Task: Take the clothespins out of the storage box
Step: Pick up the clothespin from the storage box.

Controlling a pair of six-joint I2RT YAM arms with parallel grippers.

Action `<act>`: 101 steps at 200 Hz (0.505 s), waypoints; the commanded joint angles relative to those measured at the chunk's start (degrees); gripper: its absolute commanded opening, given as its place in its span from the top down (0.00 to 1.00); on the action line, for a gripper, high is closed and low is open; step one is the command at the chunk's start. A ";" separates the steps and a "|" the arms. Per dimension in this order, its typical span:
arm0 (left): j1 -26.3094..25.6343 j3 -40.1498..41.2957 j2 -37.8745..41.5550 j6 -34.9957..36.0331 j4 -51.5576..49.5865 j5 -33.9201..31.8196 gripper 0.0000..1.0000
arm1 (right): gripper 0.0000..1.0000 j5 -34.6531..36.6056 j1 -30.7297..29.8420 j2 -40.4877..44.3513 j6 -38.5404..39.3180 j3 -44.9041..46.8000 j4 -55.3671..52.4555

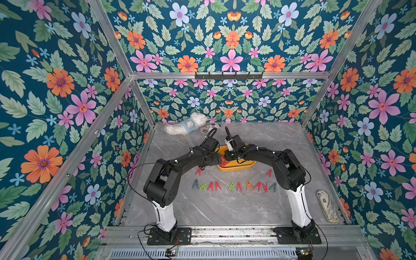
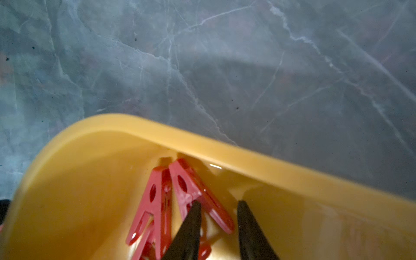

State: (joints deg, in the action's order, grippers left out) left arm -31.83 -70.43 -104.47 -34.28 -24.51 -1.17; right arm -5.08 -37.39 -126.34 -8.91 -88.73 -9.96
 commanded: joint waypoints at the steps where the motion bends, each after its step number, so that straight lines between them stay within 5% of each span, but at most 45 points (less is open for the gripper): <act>1: 0.02 -0.02 0.41 0.01 -0.98 -0.06 0.06 | 0.76 1.16 -0.19 -0.70 1.09 -0.04 -2.41; 101: 0.02 0.72 1.14 -0.26 -0.62 0.11 0.06 | 0.91 3.32 -0.23 5.03 -0.48 3.49 -0.09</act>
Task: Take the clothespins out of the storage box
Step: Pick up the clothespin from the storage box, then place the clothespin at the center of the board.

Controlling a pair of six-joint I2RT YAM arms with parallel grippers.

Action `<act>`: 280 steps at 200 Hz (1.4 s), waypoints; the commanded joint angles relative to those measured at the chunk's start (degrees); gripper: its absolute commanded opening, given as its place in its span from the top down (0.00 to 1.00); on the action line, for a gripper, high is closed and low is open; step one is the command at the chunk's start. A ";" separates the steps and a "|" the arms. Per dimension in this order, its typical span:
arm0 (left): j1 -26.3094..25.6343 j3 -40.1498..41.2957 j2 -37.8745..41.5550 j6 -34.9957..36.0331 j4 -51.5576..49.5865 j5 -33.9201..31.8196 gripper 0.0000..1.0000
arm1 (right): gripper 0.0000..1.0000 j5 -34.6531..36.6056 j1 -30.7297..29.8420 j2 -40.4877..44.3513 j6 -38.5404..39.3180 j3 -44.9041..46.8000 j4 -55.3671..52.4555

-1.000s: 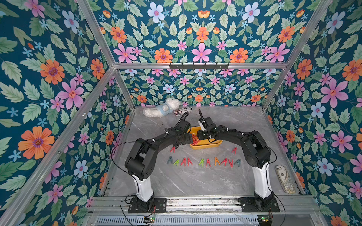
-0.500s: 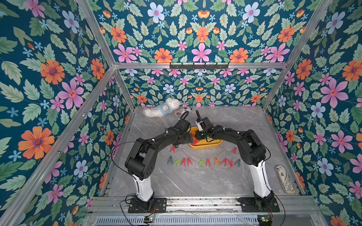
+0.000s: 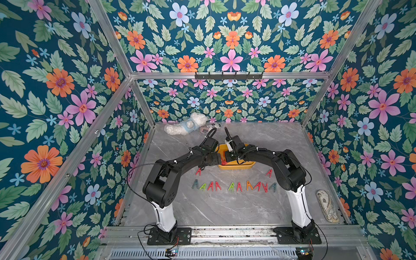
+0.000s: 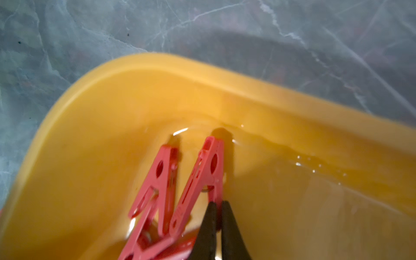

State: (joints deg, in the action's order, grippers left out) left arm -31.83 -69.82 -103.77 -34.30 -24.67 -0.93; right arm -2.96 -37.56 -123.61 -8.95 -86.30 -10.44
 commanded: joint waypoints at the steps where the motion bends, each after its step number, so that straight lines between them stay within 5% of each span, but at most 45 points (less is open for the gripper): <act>1: 0.02 0.16 0.47 -0.24 -0.47 -0.13 0.06 | 0.91 1.20 -0.06 2.36 -0.49 1.14 0.41; 91: 0.02 0.39 1.72 -0.26 0.41 0.48 0.06 | 0.95 3.25 -0.06 14.51 -4.79 9.09 1.29; 204: 0.02 -1.90 2.26 1.52 1.22 2.51 0.04 | 0.94 10.81 -0.06 41.72 -13.57 36.38 -2.36; 280: 0.02 -1.15 3.30 0.99 1.38 3.13 0.04 | 0.93 15.55 -0.12 43.67 -17.72 46.42 -0.53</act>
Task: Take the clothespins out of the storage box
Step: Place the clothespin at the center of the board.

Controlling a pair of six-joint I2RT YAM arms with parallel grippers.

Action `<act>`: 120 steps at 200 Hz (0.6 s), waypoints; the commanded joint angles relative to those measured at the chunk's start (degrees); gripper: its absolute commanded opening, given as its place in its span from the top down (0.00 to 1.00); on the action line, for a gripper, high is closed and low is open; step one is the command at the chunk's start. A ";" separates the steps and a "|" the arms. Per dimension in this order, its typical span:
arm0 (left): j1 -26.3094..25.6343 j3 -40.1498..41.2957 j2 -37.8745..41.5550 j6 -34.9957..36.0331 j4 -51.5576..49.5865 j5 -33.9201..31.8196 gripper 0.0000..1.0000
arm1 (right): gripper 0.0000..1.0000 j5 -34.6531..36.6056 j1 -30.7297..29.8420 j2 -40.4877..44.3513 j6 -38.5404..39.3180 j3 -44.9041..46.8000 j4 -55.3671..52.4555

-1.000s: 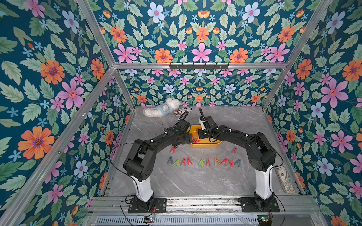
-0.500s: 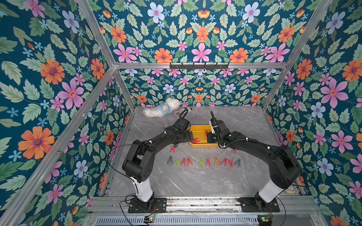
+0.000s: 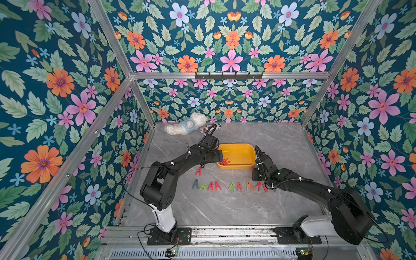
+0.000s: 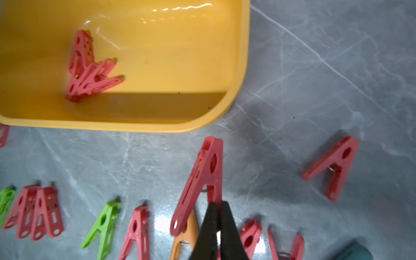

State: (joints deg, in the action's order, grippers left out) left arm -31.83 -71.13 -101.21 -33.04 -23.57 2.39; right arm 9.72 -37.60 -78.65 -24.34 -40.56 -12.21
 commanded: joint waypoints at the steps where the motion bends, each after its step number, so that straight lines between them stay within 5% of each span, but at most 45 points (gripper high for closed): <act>1: 0.02 0.14 0.79 -0.27 0.28 -0.20 0.04 | 0.93 2.91 -0.05 -1.44 -2.36 0.66 1.23; 120: 0.02 1.75 2.60 -1.24 -0.07 -0.94 0.04 | 0.91 2.59 2.93 -9.17 -0.97 0.18 4.78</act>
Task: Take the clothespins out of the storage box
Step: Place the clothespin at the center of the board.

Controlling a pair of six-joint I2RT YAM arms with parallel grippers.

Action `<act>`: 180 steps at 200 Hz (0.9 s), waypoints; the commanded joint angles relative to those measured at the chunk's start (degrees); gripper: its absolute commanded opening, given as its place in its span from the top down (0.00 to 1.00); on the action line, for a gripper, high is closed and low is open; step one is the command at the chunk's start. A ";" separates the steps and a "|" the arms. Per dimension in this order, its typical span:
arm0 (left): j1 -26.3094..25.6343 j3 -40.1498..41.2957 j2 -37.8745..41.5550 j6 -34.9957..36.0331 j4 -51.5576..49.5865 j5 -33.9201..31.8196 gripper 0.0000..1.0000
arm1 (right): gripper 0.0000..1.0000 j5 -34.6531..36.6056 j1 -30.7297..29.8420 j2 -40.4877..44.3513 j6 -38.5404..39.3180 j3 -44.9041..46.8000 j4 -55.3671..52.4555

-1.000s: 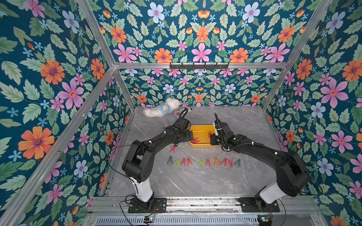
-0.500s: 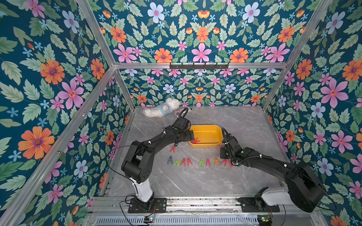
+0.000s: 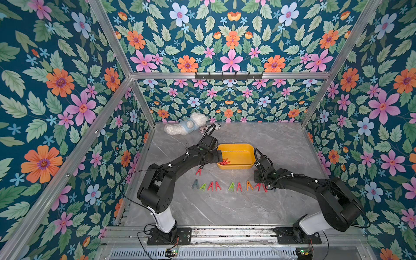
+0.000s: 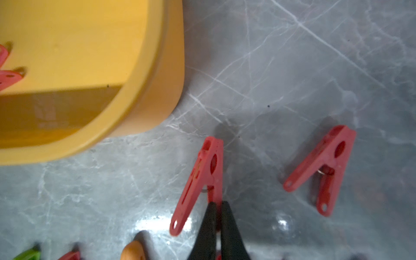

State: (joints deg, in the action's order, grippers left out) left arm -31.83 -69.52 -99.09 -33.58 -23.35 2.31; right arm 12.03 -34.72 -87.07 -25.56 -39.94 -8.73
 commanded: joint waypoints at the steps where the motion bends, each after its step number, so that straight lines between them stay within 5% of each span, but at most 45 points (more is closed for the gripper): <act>1: 0.02 0.11 0.48 -0.69 -0.29 -0.83 0.04 | 0.90 0.32 0.07 -0.83 0.25 -0.46 1.33; 37: 0.02 0.20 0.65 -0.61 -0.29 -0.95 0.04 | 0.89 1.15 0.00 -2.05 0.25 -1.09 0.31; 180: -0.40 -1.92 -0.20 -0.37 -0.10 -0.36 0.00 | 0.55 -1.29 0.01 7.57 -0.01 -2.67 -2.86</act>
State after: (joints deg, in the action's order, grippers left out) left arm -31.90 -70.13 -98.89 -34.11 -23.20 2.37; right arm 10.90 -34.70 -82.19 -25.36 -42.13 -10.09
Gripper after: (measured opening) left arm 0.997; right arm 0.409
